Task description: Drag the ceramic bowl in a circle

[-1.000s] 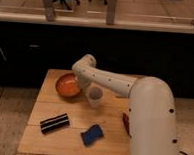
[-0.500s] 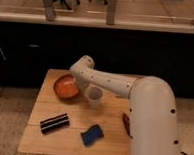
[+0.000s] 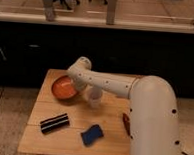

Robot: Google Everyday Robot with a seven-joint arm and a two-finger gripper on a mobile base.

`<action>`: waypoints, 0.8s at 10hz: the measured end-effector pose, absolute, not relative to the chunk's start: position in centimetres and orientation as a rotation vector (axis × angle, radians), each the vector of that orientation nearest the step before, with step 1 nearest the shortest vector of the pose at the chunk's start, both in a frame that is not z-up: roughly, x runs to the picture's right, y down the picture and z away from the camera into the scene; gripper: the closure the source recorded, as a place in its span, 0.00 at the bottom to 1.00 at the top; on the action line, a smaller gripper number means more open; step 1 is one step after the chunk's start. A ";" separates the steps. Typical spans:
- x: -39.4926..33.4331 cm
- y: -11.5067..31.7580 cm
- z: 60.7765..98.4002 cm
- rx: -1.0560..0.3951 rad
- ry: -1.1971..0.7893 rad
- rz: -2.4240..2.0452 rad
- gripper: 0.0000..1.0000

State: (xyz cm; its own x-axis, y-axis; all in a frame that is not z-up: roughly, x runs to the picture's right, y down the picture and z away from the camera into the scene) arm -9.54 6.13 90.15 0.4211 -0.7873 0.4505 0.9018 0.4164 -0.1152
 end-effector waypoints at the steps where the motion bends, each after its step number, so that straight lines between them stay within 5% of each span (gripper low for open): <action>1: -9.7 6.2 90.1 -0.368 -0.350 -1.091 1.00; 8: -10.3 7.0 88.8 -0.363 -0.359 -1.109 1.00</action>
State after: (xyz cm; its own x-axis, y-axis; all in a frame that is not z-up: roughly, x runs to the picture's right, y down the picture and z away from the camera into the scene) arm -10.31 6.95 88.77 0.4007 -0.7960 0.4536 0.9109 0.3991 -0.1043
